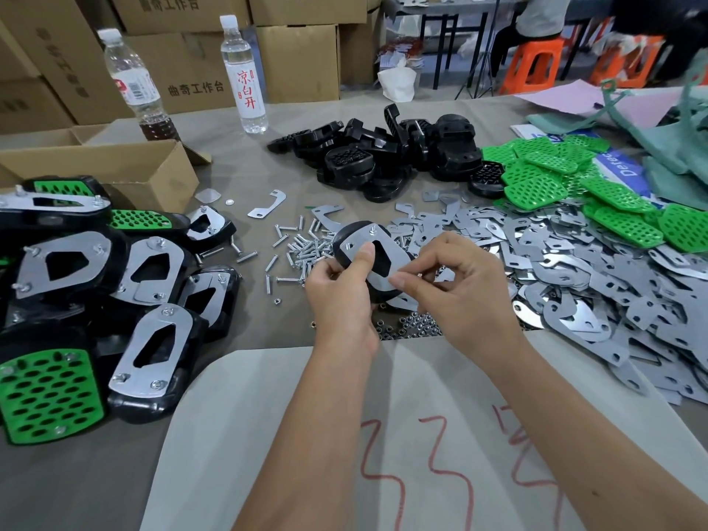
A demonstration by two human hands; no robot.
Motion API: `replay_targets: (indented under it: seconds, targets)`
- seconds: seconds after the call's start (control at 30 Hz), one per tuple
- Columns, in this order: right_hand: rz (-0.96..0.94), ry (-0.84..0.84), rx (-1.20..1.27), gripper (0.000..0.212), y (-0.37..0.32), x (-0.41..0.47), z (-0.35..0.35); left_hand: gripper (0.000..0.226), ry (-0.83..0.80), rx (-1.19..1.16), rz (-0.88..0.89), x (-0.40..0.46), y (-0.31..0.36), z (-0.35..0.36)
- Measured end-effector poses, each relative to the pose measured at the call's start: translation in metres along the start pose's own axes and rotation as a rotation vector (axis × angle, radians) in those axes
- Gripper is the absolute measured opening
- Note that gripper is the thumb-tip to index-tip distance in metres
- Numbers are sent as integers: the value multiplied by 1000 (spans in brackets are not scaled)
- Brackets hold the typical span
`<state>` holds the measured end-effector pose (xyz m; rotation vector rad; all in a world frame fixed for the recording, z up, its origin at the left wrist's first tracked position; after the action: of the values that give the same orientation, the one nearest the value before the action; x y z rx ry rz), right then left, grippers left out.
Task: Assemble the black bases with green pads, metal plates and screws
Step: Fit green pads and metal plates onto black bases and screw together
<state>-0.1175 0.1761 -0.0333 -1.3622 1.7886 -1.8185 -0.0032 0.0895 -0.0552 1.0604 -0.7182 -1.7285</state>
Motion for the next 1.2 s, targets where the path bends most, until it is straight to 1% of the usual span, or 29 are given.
replay_targets:
  seconds: [0.1,0.37,0.53,0.6,0.73,0.83,0.87,0.93,1.0,1.03,1.07,1.1,1.13,1.17,1.2]
  targets:
    - [18,-53,68,12,0,0,0,19,7,-8,-9,2,0,-1]
    - [46,-126,127,19,-1,1,-1,29,43,48,39,1,0,-2]
    - [87,-104,51,22,2,2,-2,23,41,78,101,2,-2,-2]
    - [86,-109,23,20,2,1,-2,23,44,75,109,2,-3,-2]
    - [23,-126,-45,25,2,1,0,26,62,56,114,4,-4,-4]
    - [-20,-156,-96,27,0,-1,2,29,123,7,98,7,-5,-8]
    - [-22,-163,-77,25,0,-2,3,31,144,-16,95,8,-4,-9]
    - [-28,-140,-51,11,-2,-3,1,36,173,-50,90,11,-4,-12]
    - [-86,-48,-93,33,-3,-3,-5,40,186,-51,83,13,-5,-13]
    - [-88,-23,-85,36,-5,-3,-7,40,185,-47,80,14,-6,-13]
    - [-84,-17,-62,30,-6,-3,-8,39,179,-43,78,13,-6,-13]
    - [-58,-54,-31,17,-8,-3,-7,36,172,-38,76,13,-6,-12]
    - [-35,-100,-21,11,-9,-3,-4,35,169,-34,75,13,-6,-11]
    - [-10,-148,-11,16,-9,-4,-1,34,171,-33,76,12,-6,-11]
    - [-24,-177,-23,17,-9,-5,1,34,176,-37,77,12,-5,-12]
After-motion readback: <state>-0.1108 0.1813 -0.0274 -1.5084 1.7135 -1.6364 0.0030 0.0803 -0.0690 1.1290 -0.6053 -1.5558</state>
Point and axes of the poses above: each hand's wrist, its own x-axis towards the middle knuckle, its own z-axis out of the palm, y = z × x, the point moved 4 cm from there along x, towards the middle knuckle, and after that the axes turned 3 degrees about y, right-handed, at the moved point
